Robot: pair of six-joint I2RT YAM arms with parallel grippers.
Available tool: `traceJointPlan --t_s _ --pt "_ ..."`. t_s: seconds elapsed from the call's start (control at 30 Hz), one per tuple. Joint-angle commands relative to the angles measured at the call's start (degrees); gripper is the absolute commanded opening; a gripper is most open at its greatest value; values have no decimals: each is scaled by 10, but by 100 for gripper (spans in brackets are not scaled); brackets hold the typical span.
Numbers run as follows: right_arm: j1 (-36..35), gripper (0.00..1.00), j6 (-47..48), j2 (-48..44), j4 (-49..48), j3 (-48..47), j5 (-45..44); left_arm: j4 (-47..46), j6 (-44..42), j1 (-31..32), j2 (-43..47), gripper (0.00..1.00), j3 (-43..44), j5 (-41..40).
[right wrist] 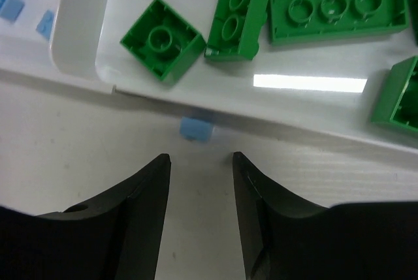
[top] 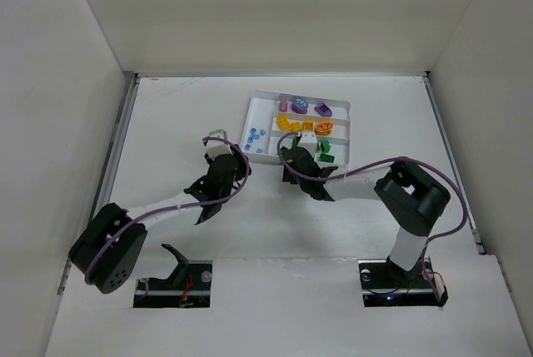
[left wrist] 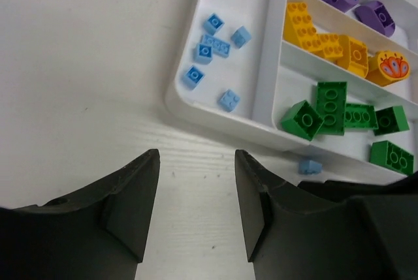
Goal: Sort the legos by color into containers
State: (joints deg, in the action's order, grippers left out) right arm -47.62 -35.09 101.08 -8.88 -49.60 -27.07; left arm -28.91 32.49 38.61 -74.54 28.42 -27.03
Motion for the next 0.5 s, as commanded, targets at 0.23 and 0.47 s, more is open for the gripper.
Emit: traceJointPlan --t_s 0.23,0.47 --pt "-2 42 -32 67 27 -75 -106 -53 26 17 66 47 -51 3" --pt "-16 23 -42 64 40 -80 -115 -62 28 16 89 48 -68 -5"
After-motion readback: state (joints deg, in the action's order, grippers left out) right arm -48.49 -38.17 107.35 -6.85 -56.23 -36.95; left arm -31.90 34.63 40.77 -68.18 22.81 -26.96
